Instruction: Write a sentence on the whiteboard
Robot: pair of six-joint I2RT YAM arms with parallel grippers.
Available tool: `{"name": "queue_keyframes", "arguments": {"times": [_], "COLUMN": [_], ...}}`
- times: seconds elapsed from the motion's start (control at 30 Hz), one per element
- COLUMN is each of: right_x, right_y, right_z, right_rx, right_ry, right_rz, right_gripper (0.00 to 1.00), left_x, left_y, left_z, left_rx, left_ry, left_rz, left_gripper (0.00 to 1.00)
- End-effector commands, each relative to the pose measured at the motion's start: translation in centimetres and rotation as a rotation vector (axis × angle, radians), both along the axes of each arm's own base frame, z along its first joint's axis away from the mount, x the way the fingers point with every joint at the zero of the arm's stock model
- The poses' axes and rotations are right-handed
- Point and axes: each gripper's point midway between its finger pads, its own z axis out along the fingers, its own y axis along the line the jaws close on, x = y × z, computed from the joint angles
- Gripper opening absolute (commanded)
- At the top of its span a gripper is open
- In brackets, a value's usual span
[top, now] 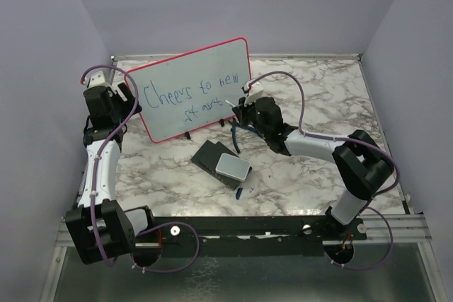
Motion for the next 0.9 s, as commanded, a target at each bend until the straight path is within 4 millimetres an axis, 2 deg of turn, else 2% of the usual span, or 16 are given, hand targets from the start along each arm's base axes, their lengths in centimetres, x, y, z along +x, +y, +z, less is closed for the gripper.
{"name": "queue_keyframes", "arguments": {"times": [0.0, 0.87], "right_x": [0.4, 2.5], "right_y": [-0.8, -0.4], "right_z": [1.8, 0.9], "right_rx": [0.024, 0.023], "right_ry": [-0.038, -0.025], "right_rz": [-0.047, -0.081], "right_gripper": [0.01, 0.01], "left_x": [-0.1, -0.1], "left_y": [-0.5, -0.5], "left_z": [0.6, 0.5], "left_rx": [0.01, 0.011], "left_ry": [-0.027, -0.023], "left_rz": [-0.025, -0.025], "left_gripper": [0.79, 0.79]}}
